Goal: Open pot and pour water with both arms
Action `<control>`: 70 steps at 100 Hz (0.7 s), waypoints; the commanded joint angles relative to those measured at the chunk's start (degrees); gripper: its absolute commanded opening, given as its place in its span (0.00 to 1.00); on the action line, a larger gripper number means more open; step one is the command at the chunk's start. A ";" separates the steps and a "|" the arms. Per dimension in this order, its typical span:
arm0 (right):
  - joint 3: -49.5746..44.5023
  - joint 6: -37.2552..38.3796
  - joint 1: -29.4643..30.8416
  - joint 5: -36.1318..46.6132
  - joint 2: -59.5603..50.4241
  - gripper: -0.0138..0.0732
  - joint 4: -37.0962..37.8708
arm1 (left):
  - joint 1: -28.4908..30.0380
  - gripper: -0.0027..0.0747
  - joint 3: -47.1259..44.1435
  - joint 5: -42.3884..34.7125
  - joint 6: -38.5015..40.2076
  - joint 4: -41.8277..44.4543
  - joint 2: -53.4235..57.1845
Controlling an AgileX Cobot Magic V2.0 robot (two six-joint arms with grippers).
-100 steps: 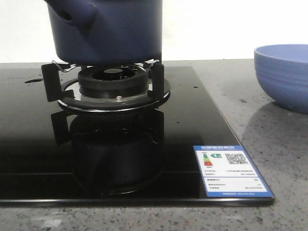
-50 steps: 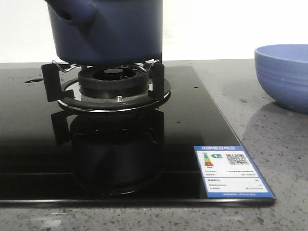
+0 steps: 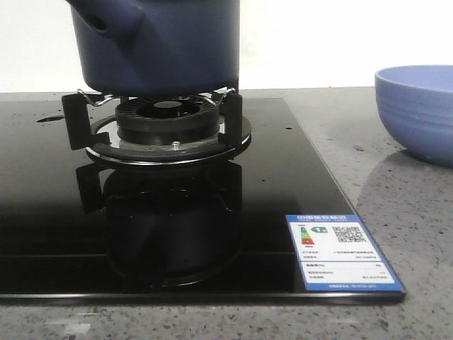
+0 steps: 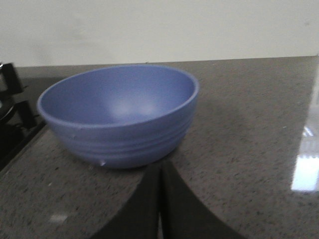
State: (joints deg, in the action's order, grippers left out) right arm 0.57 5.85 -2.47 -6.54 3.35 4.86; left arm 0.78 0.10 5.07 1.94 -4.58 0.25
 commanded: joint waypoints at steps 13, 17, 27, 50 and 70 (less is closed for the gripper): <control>-2.51 2.04 -0.87 -1.24 -4.96 0.09 1.05 | -0.42 0.01 -1.94 -4.47 0.58 -0.52 1.51; -2.51 2.04 -0.61 -2.35 -4.96 0.09 1.05 | -0.42 0.01 -1.94 -4.47 0.58 -0.52 1.51; -2.51 1.94 -0.63 -2.47 -4.96 0.09 1.28 | -0.42 0.01 -1.94 -4.47 0.58 -0.52 1.51; -2.51 1.81 -0.63 -1.99 -4.96 0.09 1.73 | -0.42 0.01 -1.94 -4.47 0.58 -0.52 1.51; -2.51 1.81 -0.63 -1.99 -4.96 0.09 1.73 | -0.42 0.01 -1.94 -4.47 0.58 -0.52 1.51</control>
State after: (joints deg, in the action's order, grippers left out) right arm -0.48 7.71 -3.42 -12.83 -0.57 5.70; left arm 0.78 0.10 5.18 1.94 -4.58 0.25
